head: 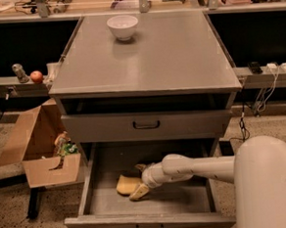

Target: Pick sponge from middle drawer and place on counter

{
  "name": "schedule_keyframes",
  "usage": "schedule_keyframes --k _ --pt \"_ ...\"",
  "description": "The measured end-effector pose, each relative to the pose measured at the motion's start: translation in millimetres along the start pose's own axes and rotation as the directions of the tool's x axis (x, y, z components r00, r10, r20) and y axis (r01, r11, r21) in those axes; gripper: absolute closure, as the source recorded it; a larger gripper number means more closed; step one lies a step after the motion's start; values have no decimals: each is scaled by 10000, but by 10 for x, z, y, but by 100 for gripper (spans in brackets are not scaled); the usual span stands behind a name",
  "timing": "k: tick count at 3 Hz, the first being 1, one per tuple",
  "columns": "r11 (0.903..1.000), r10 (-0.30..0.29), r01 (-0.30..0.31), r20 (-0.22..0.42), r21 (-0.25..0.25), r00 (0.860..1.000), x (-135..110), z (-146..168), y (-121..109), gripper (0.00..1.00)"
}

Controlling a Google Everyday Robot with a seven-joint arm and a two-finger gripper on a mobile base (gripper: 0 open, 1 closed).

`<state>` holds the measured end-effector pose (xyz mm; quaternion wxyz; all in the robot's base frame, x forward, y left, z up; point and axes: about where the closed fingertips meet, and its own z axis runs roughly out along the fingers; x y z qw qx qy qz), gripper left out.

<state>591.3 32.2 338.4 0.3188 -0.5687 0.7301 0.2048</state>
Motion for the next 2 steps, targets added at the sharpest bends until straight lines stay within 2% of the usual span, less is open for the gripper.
schedule_keyframes --k 1,2 --pt "10000 0 0 0 0 10000 -53 -54 -5 71" --pt "9999 -75 76 39 -119 10000 -53 -72 49 100"
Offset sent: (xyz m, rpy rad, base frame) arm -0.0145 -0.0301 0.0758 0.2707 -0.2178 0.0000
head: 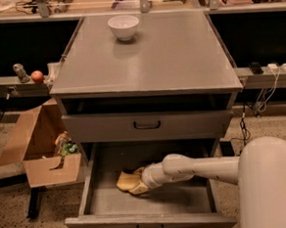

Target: Pick sponge from middle drawer and place on counter

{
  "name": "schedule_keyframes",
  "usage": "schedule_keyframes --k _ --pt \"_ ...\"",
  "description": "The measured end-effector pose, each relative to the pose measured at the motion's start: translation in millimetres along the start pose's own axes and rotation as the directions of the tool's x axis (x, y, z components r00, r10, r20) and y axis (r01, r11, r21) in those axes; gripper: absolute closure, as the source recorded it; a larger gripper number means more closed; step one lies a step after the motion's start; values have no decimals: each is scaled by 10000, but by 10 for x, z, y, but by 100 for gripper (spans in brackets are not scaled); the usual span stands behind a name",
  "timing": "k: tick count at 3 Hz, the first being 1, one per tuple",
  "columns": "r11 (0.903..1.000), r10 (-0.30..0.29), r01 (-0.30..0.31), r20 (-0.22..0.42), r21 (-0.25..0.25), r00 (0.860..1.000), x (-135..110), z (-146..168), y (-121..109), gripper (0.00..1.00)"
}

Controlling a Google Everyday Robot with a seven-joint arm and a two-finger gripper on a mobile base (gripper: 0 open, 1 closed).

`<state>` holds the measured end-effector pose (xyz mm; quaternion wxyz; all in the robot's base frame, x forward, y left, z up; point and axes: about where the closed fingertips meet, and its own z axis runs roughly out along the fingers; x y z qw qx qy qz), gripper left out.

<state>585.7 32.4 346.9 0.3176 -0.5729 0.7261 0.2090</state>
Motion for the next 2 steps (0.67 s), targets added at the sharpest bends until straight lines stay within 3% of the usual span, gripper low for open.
schedule_keyframes --k 1,2 --pt "10000 -33 34 29 -45 10000 -8 -15 21 100" --pt "9964 -476 389 1175 751 9919 -117 -505 -40 100"
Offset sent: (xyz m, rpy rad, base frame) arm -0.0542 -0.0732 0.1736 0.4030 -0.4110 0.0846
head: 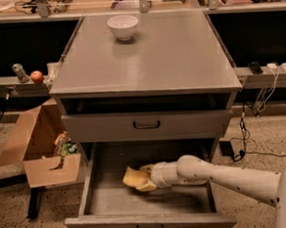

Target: Pick sponge from middle drawer and place on counter

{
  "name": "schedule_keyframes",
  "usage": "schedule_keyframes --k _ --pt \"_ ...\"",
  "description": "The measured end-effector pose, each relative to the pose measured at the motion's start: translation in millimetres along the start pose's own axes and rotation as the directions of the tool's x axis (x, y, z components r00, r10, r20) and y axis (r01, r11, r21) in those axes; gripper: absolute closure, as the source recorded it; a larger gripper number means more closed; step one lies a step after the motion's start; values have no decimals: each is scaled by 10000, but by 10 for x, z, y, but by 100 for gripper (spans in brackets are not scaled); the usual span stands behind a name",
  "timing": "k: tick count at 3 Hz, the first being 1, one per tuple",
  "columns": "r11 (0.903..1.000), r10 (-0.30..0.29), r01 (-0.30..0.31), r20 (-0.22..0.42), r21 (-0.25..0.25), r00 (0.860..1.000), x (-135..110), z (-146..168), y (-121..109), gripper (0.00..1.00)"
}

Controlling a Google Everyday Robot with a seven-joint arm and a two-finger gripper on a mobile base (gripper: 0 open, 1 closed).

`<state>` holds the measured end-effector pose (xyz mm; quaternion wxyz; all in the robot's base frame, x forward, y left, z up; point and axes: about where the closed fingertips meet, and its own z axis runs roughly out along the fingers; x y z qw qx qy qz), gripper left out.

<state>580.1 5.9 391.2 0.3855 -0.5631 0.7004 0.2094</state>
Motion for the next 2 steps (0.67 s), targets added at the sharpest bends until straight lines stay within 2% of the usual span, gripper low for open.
schedule_keyframes --k 1,2 --pt "10000 -39 39 -18 -81 10000 -20 -2 7 100" --pt "9992 -276 278 68 -277 9996 -154 -62 4 100"
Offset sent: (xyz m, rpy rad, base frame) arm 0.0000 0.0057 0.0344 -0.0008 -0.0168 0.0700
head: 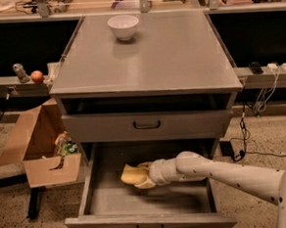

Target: Pick sponge from middle drawer and place on counter

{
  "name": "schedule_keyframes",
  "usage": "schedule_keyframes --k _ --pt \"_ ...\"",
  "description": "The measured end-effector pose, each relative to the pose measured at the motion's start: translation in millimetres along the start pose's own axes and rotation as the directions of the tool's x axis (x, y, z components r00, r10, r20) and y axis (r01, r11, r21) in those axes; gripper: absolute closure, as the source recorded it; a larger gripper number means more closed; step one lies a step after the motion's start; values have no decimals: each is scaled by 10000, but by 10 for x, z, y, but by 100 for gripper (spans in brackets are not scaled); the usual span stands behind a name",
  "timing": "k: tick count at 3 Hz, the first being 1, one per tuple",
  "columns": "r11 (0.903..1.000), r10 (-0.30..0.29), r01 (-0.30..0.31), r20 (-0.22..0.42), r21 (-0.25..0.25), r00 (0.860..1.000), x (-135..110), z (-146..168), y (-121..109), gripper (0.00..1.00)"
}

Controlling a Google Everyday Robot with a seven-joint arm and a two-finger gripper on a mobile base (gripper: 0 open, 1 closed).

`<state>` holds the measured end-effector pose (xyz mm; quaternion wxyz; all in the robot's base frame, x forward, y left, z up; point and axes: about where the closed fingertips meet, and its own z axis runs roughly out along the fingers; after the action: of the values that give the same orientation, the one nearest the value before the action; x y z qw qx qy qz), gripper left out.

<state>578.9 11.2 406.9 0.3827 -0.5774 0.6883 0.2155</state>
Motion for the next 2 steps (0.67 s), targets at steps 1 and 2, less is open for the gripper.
schedule_keyframes --k 1,2 --pt "9936 -1061 1080 513 -339 9930 -433 -314 116 100" --pt "9713 -2348 2376 1170 -105 9650 -988 -744 284 100"
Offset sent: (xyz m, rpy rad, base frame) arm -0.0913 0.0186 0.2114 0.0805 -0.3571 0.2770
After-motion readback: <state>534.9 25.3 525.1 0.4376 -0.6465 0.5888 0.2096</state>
